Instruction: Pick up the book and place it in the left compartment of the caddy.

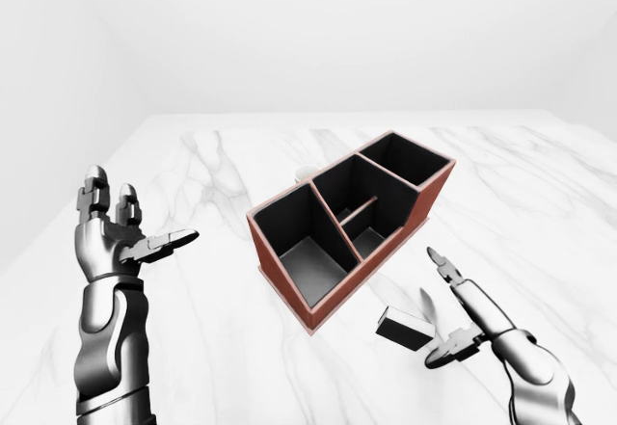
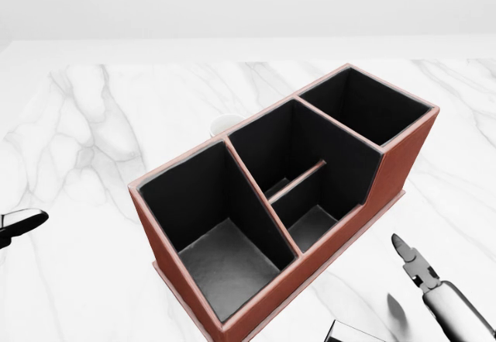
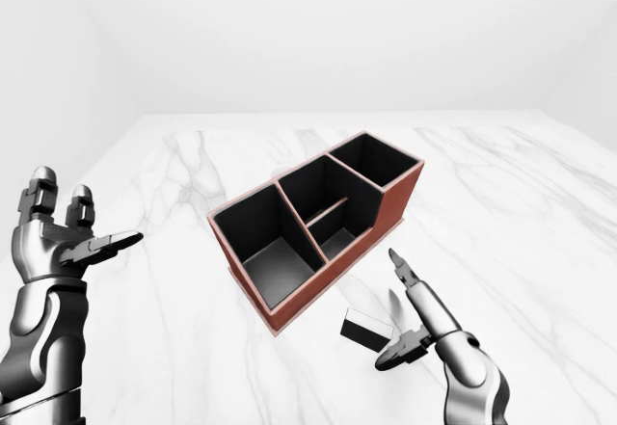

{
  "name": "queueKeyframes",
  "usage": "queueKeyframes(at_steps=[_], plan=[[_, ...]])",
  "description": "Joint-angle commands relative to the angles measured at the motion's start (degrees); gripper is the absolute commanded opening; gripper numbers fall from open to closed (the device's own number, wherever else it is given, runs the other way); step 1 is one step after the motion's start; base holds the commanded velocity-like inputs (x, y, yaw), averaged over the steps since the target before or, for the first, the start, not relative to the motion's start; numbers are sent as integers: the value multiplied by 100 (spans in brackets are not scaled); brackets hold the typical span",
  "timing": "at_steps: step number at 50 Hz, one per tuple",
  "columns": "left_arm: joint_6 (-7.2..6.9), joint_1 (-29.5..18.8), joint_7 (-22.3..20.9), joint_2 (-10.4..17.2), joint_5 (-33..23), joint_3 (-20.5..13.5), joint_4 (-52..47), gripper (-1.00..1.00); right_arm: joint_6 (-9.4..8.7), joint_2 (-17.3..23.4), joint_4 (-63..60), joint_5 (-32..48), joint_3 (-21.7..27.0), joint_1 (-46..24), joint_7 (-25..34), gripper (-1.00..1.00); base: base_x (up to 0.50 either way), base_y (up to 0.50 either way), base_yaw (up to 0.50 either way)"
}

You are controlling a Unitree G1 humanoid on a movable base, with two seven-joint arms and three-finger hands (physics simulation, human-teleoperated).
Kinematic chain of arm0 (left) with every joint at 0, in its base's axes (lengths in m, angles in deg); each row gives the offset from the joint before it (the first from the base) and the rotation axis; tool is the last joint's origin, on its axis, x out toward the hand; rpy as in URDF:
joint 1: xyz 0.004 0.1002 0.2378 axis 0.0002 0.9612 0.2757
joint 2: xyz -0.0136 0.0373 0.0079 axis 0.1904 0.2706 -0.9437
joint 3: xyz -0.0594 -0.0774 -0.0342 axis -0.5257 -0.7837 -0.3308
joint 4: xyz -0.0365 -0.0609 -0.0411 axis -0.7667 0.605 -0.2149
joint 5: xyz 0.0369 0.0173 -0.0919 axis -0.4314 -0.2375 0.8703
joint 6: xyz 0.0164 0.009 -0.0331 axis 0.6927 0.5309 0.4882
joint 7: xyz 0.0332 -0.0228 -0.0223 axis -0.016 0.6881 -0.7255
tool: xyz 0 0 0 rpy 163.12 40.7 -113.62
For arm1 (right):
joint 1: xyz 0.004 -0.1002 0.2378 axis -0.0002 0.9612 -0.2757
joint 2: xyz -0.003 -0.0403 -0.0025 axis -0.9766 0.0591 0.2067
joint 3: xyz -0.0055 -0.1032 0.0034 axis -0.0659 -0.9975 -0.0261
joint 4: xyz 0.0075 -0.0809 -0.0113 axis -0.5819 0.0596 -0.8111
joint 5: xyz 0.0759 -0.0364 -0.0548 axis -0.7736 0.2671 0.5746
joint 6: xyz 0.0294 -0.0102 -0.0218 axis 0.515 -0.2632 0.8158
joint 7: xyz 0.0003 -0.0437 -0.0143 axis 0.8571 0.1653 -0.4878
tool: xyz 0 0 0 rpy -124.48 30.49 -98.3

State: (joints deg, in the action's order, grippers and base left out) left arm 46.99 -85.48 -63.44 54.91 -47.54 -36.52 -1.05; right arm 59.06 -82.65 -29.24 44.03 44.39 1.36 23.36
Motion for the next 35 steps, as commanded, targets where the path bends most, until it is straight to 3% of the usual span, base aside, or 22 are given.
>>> queueKeyframes(at_steps=[1, 35], plan=[[0, -4, 30, 10, -5, -32, -6, 100, 0, 34, 154, 17, -17, -81, -53, 100, 0, 0, 0], [0, 6, 42, 40, 77, -73, -55, 100, 0, 167, 1003, -85, -337, -93, -460, 100, 0, 0, 0]])
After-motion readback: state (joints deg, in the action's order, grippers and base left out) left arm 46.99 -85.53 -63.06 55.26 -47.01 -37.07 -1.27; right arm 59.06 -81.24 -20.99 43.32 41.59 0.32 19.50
